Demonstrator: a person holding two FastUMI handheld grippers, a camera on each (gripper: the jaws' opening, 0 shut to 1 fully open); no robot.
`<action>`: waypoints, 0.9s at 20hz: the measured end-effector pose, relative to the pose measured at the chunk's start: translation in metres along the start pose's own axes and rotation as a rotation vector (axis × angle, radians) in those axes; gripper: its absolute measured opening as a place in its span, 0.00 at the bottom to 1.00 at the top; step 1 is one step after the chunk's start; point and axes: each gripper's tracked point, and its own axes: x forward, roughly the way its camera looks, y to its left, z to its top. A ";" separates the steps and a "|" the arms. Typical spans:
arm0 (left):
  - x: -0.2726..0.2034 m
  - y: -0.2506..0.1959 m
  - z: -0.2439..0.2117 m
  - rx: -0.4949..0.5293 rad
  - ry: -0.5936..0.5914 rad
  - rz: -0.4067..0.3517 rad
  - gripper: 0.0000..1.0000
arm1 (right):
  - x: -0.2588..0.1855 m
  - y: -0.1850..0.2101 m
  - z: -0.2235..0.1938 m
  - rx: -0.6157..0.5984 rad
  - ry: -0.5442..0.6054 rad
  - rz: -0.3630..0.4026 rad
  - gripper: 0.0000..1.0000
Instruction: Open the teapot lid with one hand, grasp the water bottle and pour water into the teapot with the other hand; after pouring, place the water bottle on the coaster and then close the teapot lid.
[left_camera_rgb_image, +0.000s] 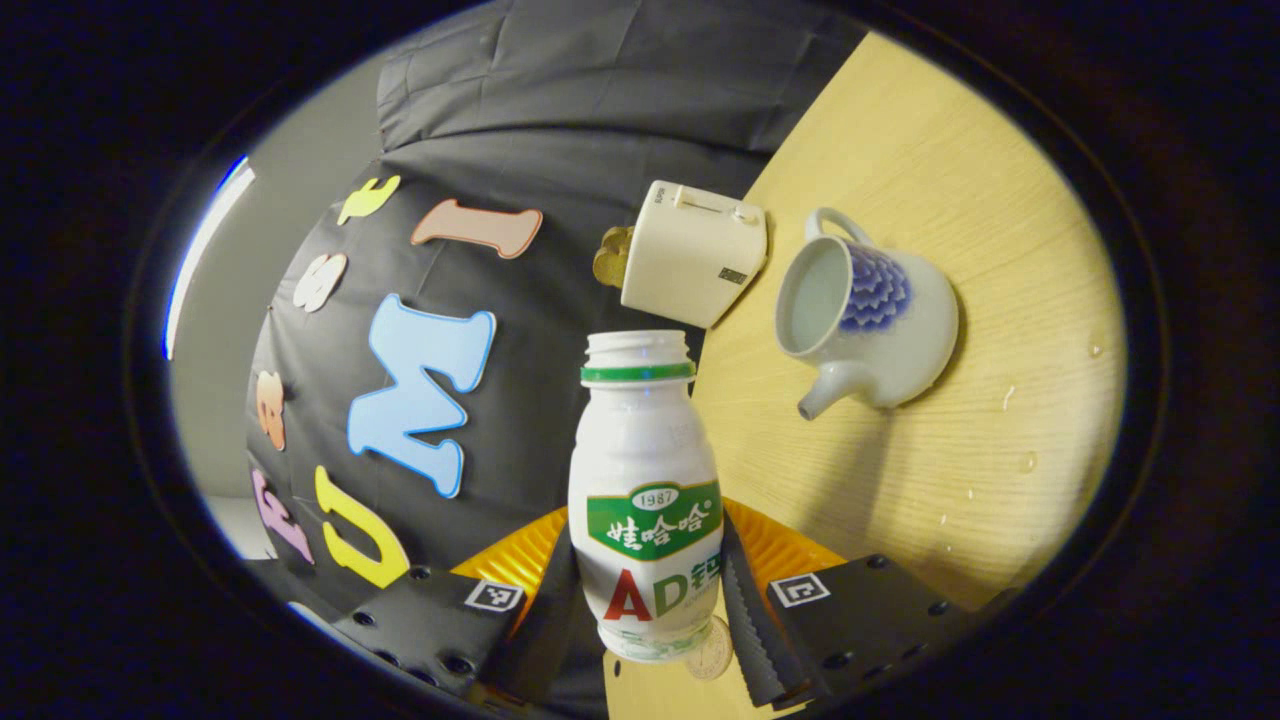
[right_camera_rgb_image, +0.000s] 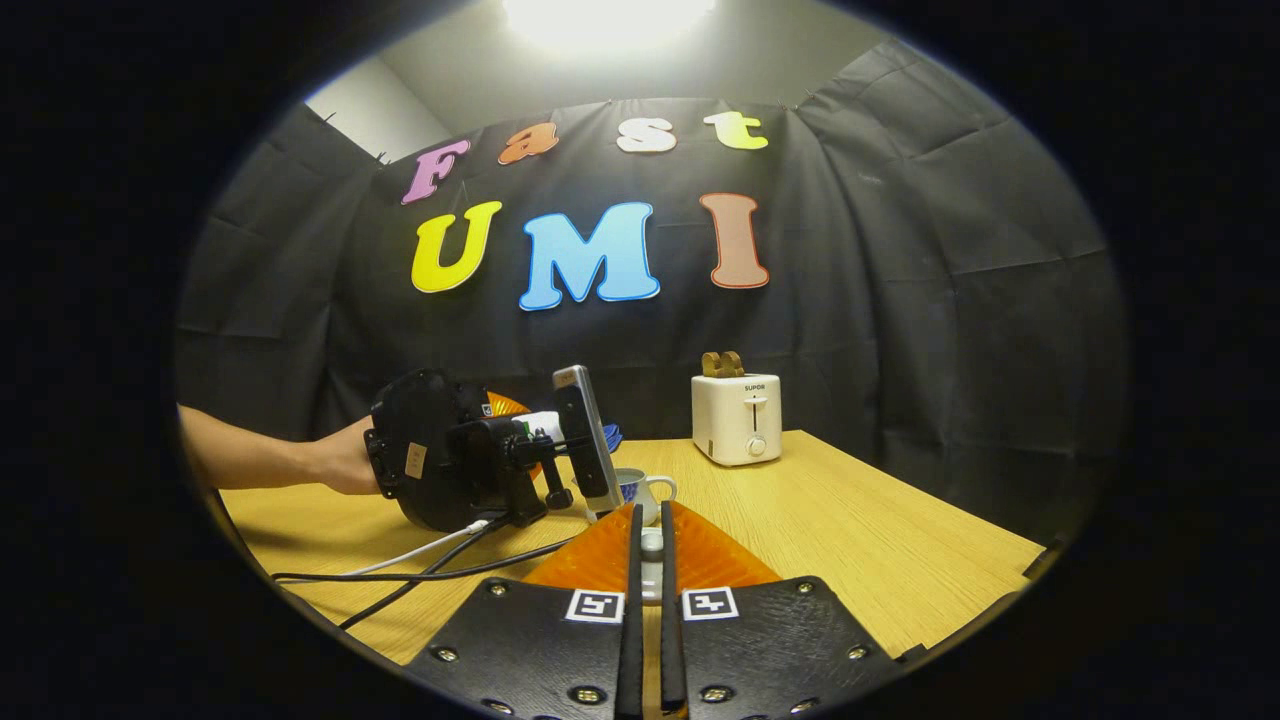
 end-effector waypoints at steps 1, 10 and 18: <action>0.000 -0.001 0.000 0.009 0.000 -0.007 0.76 | 0.000 -0.001 0.000 0.003 -0.001 -0.002 0.07; 0.003 -0.006 0.008 0.154 -0.009 0.004 0.75 | 0.001 -0.002 -0.002 0.012 0.011 0.000 0.07; 0.000 -0.002 0.018 0.261 -0.027 -0.005 0.80 | 0.000 -0.003 -0.001 0.010 0.008 0.000 0.07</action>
